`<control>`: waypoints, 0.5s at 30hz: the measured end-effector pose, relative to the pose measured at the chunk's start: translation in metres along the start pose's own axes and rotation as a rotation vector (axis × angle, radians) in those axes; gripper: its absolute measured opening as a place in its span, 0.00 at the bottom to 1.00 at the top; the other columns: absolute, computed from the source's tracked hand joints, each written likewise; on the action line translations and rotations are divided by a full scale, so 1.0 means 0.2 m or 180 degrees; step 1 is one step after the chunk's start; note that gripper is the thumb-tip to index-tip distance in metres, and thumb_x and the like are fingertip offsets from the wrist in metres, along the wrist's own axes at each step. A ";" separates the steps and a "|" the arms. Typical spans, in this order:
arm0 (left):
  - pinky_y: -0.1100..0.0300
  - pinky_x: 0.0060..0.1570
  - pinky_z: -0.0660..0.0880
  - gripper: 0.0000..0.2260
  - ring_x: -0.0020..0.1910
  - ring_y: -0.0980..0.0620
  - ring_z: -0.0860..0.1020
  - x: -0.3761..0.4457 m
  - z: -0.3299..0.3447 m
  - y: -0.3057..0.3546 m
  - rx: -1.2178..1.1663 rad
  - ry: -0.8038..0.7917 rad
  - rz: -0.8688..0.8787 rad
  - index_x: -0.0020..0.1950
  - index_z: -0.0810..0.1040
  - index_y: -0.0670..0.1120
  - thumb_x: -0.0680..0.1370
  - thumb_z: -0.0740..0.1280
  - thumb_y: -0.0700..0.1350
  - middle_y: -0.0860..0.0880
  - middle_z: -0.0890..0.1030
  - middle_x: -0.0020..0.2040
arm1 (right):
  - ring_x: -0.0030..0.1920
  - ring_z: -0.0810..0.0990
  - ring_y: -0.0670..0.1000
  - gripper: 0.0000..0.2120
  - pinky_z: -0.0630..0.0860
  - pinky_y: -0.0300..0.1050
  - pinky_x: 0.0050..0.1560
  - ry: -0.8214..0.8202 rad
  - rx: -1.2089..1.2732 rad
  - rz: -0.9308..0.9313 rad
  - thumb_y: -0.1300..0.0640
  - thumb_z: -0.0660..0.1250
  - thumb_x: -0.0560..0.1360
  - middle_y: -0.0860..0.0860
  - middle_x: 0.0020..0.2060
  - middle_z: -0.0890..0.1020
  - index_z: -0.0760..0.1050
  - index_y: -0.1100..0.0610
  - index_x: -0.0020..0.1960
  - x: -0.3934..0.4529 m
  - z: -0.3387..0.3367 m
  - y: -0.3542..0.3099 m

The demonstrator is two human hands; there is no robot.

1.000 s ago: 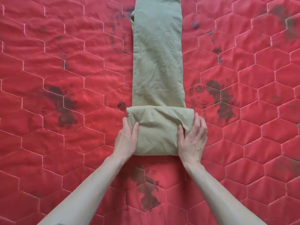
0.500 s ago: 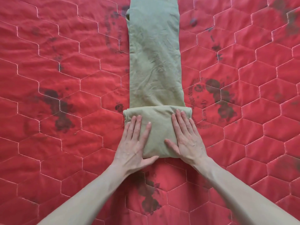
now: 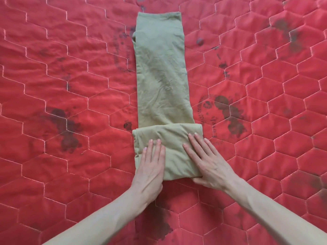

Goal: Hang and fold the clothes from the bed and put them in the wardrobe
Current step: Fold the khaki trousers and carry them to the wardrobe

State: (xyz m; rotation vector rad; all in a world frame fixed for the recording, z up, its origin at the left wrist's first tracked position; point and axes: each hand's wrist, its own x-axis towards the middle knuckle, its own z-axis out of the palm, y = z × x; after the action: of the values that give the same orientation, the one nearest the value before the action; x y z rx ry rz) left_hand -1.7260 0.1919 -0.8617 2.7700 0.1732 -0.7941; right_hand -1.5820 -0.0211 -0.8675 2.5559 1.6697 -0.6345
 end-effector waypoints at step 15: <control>0.56 0.39 0.75 0.16 0.36 0.56 0.77 -0.03 -0.67 -0.30 -0.2395 -0.1347 0.0116 0.52 0.83 0.54 0.70 0.60 0.48 0.56 0.82 0.39 | 0.61 0.83 0.49 0.24 0.79 0.50 0.58 0.0748 0.3004 0.0696 0.49 0.80 0.73 0.43 0.61 0.84 0.79 0.49 0.66 -0.15 -0.32 0.00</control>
State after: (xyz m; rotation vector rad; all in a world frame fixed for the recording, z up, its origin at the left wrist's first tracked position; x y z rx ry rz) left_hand -1.6748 0.2859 -0.7609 1.8622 0.2702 -1.0226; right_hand -1.5712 -0.0327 -0.7991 3.4778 1.2699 -1.4159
